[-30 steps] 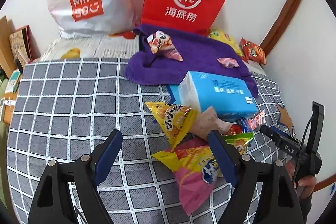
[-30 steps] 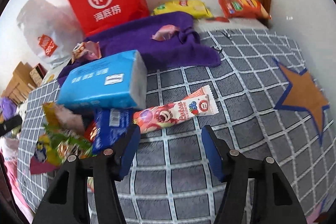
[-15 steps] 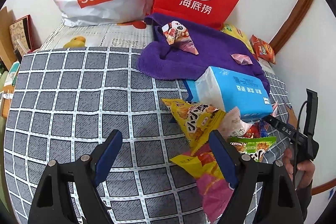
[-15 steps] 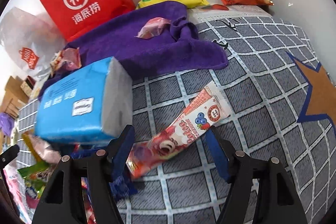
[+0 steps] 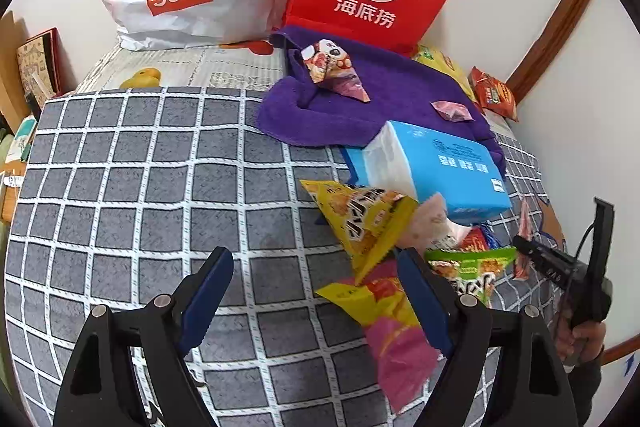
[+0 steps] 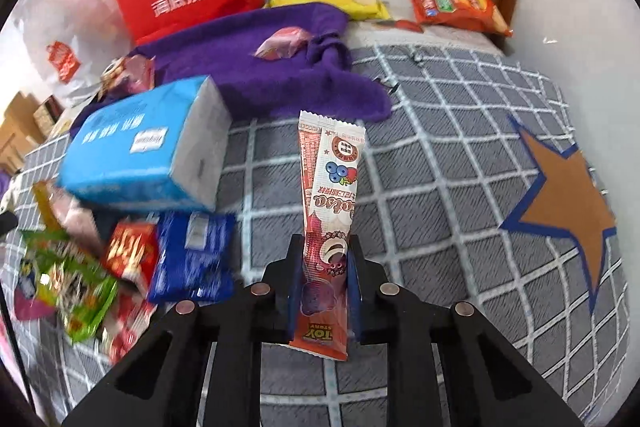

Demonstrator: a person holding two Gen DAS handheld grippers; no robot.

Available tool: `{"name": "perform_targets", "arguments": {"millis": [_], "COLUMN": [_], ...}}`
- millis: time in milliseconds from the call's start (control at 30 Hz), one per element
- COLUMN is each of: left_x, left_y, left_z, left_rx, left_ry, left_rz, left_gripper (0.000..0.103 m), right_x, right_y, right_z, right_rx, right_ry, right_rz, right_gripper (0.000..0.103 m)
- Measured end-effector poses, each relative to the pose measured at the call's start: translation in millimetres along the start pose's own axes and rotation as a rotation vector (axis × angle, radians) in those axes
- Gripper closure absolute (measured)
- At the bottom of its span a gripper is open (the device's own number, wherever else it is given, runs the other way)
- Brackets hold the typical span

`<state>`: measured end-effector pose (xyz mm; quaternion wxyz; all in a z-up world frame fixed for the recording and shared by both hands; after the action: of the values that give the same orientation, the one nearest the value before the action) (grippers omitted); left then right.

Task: Organize snacks
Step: 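Grasp the candy stick with the right tool while the left grasps the yellow-pink chip bag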

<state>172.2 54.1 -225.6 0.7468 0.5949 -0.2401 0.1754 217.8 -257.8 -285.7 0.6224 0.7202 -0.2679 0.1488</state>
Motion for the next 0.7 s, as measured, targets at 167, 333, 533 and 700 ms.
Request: {"name": "perform_targets", "arguments": {"millis": [167, 333, 533, 700], "left_x": [-5, -14, -27, -34], "left_y": [1, -12, -34, -45], "left_z": [21, 43, 59, 64], "left_rx": [-0.035, -0.091, -0.085, -0.115], "left_ry": [-0.035, -0.037, -0.039, -0.013], "left_rz": [-0.007, -0.052, -0.094, -0.127], "left_gripper": [0.020, 0.019, 0.019, 0.019], "right_x": [-12, -12, -11, -13], "right_y": [-8, -7, -8, -8], "right_z": [-6, -4, -4, -5], "right_rx": [-0.027, -0.027, -0.031, -0.015], "right_ry": [0.030, 0.024, 0.028, 0.022], "right_rz": [0.038, 0.121, 0.138, 0.135], "right_gripper": [0.081, 0.080, 0.079, 0.077]}}
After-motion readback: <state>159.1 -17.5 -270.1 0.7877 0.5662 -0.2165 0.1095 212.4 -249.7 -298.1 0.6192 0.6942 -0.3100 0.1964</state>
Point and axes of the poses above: each gripper's, at about its wrist camera, not at the fingertips, and y roughly against the way its jaws point, z to its right, x to its top, the point moved 10 cm from there along -y, roughly the way its jaws point, and after that the axes turned 10 degrees about -y, right-handed, at the moved point
